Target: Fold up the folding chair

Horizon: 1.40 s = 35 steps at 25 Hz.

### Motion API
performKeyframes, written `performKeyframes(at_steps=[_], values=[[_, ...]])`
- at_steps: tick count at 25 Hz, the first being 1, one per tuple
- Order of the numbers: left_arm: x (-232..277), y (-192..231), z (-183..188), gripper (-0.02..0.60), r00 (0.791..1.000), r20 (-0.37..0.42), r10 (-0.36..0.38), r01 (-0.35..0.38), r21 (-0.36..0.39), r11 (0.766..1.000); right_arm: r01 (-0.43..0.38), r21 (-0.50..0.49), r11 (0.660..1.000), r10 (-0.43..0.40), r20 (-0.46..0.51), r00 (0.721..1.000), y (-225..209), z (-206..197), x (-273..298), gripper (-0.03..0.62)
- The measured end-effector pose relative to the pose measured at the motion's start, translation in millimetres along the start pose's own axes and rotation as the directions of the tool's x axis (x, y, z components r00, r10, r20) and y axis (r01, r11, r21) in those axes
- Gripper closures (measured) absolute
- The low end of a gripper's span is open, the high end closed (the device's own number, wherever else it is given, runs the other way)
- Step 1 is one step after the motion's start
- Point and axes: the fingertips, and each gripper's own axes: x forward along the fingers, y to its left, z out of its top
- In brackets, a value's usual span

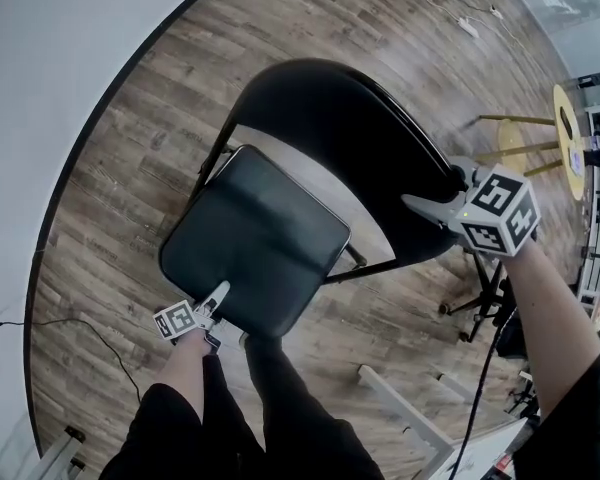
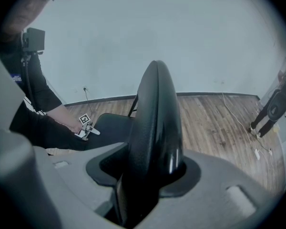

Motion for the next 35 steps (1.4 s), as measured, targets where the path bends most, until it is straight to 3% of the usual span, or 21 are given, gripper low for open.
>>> performKeyframes(at_steps=[35], values=[[-7, -63, -15, 0.311, 0.998, -0.010, 0.055, -0.056, -0.037, 0.998, 0.044, -0.063, 0.997, -0.042, 0.031, 0.999, 59, 30, -34, 0.447]])
